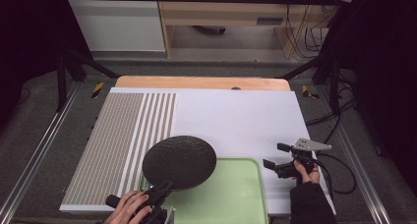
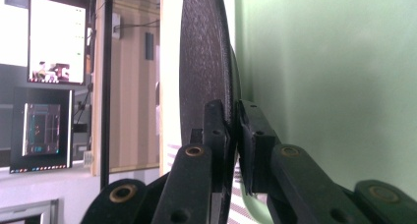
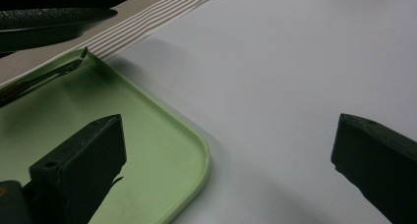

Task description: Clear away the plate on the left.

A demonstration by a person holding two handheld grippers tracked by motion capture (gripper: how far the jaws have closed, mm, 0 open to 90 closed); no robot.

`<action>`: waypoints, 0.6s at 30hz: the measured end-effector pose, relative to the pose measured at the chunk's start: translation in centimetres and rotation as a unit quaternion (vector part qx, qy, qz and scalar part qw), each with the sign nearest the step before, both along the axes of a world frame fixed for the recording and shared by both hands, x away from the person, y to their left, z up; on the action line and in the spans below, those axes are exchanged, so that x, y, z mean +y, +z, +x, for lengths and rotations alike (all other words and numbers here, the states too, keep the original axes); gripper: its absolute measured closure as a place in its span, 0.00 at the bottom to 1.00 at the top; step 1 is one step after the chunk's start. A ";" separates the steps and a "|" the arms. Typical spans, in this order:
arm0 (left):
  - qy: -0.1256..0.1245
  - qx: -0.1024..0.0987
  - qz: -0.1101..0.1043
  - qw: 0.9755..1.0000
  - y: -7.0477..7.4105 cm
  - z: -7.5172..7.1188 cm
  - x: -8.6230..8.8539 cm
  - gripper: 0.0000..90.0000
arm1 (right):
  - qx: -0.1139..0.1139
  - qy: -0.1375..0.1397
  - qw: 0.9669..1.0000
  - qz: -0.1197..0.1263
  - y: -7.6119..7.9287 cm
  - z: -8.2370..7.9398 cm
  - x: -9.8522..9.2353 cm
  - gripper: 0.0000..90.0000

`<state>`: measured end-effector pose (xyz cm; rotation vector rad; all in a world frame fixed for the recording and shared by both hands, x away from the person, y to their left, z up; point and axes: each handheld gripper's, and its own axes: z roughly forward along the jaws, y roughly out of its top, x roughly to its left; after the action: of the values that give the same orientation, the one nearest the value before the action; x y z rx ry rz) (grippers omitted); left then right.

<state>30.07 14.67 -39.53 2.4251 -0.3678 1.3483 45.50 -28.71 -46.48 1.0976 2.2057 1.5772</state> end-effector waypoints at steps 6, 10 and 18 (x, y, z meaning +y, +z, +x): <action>-0.015 0.012 -0.001 1.000 0.0 -0.7 -0.8 0.92 | 0.000 0.000 1.000 0.000 0.0 0.0 0.0 0.00; -0.022 0.014 0.002 1.000 -0.2 -1.2 -1.3 0.92 | 0.000 0.000 1.000 0.000 0.0 0.0 0.0 0.00; -0.036 0.026 0.004 0.999 -0.5 -1.9 -2.2 0.92 | 0.000 0.000 1.000 0.001 0.0 0.0 0.0 0.00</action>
<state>28.17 12.49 -40.05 2.4235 -0.4428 1.2544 45.49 -28.72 -46.47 1.0976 2.2044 1.5784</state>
